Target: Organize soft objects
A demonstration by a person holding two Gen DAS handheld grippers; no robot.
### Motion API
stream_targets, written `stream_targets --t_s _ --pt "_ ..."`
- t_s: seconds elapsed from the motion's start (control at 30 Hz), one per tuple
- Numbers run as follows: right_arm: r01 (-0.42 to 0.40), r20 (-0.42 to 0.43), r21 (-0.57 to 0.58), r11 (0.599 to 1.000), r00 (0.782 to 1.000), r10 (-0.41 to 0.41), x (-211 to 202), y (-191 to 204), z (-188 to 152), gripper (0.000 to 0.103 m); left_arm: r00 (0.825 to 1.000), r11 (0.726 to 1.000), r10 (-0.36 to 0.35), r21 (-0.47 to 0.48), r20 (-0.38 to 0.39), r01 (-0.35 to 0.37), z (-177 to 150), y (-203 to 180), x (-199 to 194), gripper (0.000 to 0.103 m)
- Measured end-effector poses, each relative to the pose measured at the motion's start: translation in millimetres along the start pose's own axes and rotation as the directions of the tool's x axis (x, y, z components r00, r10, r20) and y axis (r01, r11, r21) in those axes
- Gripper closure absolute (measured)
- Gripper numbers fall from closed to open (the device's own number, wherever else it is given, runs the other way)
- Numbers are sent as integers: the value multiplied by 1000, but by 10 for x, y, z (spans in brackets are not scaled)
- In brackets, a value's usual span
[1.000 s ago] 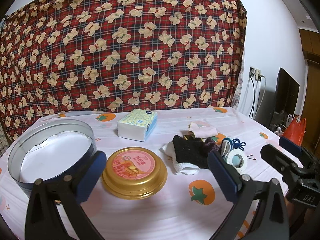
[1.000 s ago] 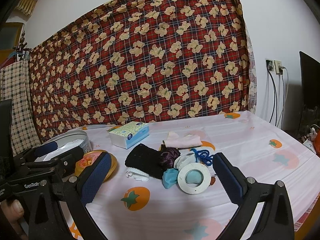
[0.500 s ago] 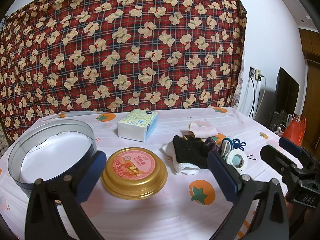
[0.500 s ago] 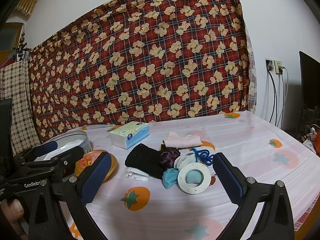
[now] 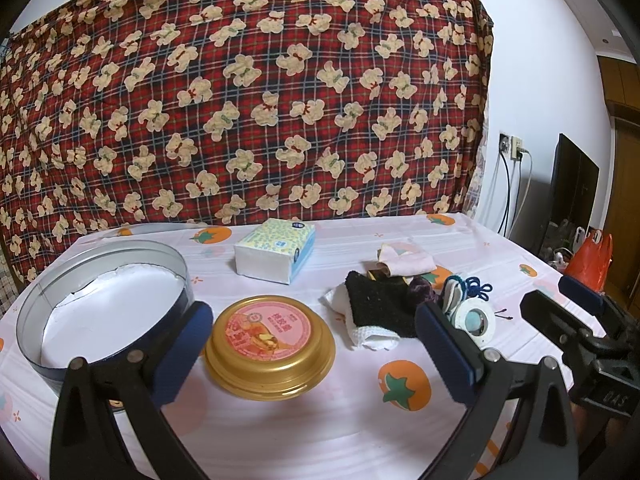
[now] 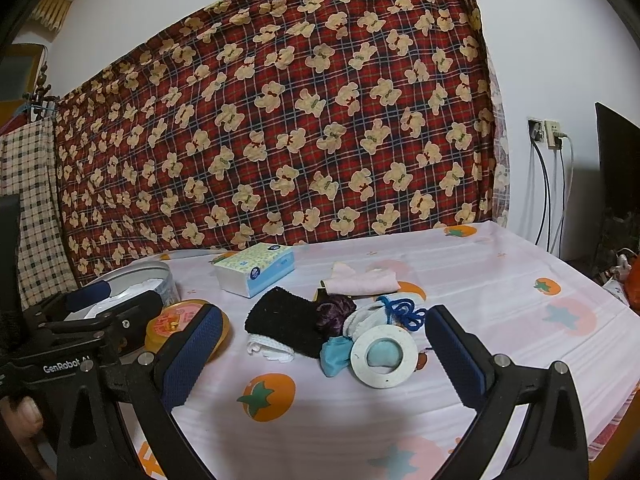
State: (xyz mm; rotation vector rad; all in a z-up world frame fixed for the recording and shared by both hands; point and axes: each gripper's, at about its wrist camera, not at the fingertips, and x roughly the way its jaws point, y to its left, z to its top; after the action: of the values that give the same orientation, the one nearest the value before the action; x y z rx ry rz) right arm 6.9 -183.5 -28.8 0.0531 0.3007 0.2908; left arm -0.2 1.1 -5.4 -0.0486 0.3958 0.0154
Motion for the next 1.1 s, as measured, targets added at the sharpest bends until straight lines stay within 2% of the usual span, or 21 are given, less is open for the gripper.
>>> stream_targets --t_s 0.63,0.77,0.9,1.1 --pt "59 -21 9 998 998 -59 35 -301 5 1 1000 1000 -1 0 -17 1 -121 196 43 0" --pt "121 -32 10 993 992 -121 47 -524 -39 1 999 1000 -3 8 -32 3 -140 95 134 0" --pt "167 -62 34 985 984 -164 104 -822 -110 1 998 1000 -8 20 -56 9 -177 11 190 0" --pt "143 -121 5 990 983 -141 292 -800 -169 1 999 1000 0 26 -41 1 -170 -6 166 0"
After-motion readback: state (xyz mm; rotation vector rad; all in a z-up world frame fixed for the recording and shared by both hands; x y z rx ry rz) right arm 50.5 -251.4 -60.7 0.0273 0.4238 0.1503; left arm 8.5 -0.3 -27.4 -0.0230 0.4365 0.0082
